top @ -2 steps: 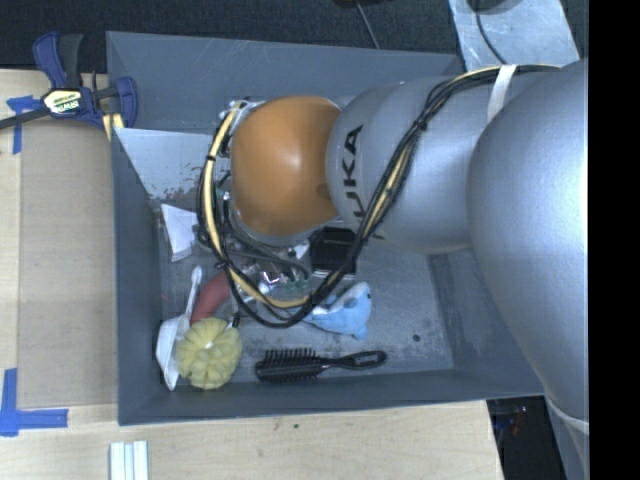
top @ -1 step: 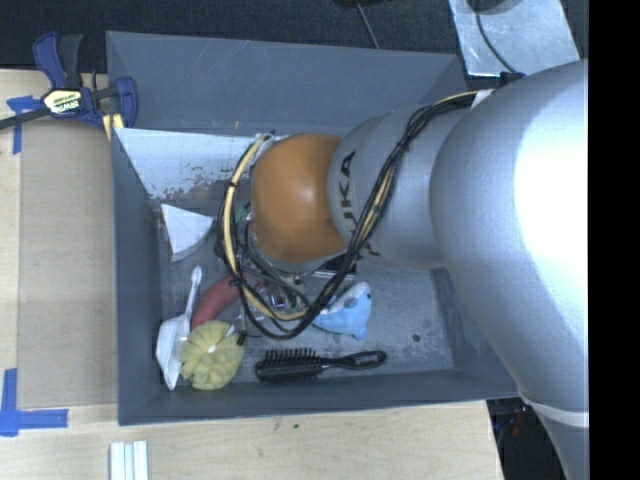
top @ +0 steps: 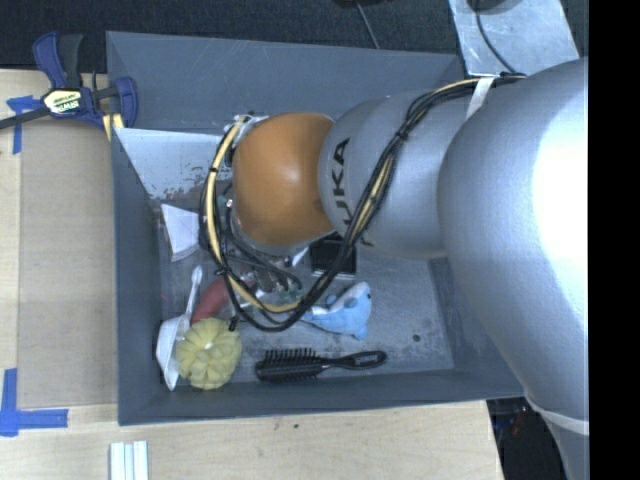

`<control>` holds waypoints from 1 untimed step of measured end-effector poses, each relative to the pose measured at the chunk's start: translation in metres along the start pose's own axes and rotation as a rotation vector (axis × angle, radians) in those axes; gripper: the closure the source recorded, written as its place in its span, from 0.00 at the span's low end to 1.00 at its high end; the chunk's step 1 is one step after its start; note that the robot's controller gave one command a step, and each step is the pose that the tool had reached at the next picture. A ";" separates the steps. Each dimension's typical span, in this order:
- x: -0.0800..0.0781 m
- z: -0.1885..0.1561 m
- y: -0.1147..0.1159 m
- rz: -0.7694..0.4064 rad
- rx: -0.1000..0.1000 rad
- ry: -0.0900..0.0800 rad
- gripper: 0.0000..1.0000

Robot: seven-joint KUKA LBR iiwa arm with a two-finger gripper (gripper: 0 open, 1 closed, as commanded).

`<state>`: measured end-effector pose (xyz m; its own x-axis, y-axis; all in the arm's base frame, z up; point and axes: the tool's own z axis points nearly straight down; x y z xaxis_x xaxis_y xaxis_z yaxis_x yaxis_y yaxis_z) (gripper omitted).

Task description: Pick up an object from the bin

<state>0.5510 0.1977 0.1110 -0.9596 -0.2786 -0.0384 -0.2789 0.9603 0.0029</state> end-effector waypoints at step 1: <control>0.018 0.039 -0.030 -0.004 0.003 0.013 0.00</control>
Offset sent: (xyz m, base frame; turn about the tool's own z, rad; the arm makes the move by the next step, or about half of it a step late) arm 0.0037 -0.0090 0.1582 -0.0163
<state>0.5433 0.1643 0.0712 -0.9588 -0.2828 -0.0252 -0.2829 0.9591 0.0000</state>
